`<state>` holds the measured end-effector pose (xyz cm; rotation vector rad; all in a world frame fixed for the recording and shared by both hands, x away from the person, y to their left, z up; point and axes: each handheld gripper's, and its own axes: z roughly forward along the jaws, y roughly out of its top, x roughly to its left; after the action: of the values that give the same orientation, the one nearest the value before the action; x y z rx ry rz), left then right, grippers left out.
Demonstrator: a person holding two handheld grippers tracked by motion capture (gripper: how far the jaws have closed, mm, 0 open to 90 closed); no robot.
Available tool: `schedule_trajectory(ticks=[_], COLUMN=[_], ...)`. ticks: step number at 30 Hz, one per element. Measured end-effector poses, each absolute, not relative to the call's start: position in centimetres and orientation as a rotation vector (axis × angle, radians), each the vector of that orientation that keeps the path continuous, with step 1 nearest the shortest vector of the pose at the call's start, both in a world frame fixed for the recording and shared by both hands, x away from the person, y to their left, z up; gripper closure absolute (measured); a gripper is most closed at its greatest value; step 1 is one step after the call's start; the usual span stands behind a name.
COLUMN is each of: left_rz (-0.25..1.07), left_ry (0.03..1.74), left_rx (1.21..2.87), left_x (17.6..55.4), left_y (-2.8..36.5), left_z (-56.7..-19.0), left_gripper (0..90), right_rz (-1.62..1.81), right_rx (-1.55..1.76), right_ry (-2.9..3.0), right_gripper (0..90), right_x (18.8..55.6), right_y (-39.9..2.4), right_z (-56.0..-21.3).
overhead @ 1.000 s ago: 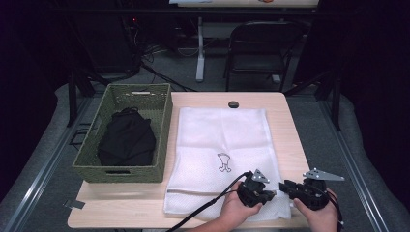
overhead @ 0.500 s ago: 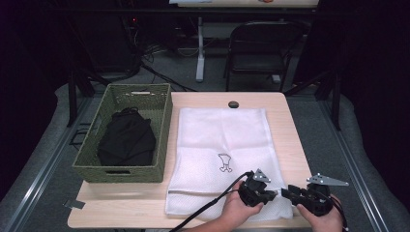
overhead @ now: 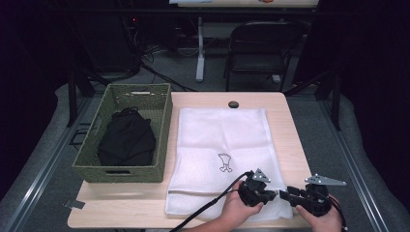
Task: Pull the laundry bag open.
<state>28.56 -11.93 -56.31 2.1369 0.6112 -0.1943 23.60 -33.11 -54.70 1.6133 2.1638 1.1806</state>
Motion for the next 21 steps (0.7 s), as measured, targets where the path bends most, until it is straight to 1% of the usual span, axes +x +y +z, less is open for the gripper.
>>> schedule_trajectory(ticks=[13,21], left_rz=[-0.193,-0.184], left_ry=[0.611,0.611], left_rx=[2.132,2.134], left_x=[28.51,28.52], left_y=[-11.86,-11.83], left_z=[-56.26,-56.25], left_gripper=[87.2,87.2], right_rz=[1.19,1.212], right_rx=[1.638,1.647], right_ry=[2.208,2.212], right_gripper=[52.4,53.7], right_x=[23.92,24.07], right_y=[-33.08,-33.02], right_z=[-55.22,-55.34])
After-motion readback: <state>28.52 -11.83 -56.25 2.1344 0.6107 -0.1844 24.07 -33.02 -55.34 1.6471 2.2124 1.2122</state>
